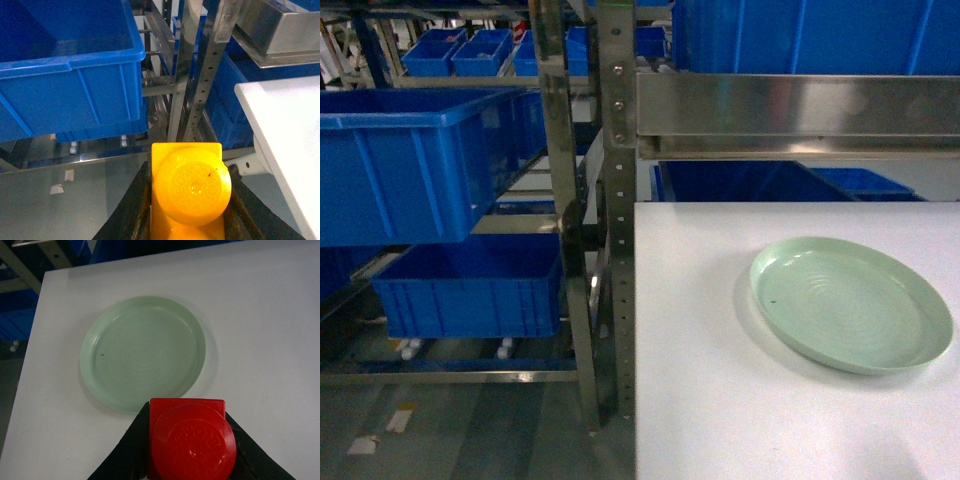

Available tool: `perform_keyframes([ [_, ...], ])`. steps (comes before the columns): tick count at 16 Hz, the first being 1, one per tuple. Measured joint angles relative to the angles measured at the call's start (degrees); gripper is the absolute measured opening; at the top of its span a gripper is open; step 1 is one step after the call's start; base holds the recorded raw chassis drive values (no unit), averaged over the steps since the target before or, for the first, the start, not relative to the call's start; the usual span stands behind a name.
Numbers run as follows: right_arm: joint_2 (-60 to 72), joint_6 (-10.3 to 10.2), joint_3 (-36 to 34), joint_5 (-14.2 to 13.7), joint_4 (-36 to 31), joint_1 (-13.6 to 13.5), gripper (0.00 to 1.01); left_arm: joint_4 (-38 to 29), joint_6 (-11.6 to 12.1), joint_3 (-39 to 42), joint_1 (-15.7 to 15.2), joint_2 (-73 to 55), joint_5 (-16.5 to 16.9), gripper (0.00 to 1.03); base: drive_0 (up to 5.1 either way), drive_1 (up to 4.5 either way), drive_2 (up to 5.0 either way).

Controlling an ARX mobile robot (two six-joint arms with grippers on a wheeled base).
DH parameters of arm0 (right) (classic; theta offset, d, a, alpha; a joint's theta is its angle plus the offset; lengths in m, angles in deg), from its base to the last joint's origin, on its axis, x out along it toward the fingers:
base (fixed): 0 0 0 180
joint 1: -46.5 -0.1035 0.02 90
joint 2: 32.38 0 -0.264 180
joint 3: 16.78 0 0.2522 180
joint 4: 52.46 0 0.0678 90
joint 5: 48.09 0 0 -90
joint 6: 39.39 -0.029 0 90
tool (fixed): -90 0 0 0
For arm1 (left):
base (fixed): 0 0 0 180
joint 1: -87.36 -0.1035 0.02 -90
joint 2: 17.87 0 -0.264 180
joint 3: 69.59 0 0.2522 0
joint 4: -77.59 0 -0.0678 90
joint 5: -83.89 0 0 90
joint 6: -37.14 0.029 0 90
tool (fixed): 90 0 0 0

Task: Sort and place red and yellow blocks in left bins

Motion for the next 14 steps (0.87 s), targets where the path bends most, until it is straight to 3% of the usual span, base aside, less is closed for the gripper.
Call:
perform_keyframes([
  [14,0.1,0.0,0.0,0.0,0.2,0.0,0.28,0.0,0.0,0.0,0.2,0.0,0.2,0.27,-4.9,2.50,2.5],
])
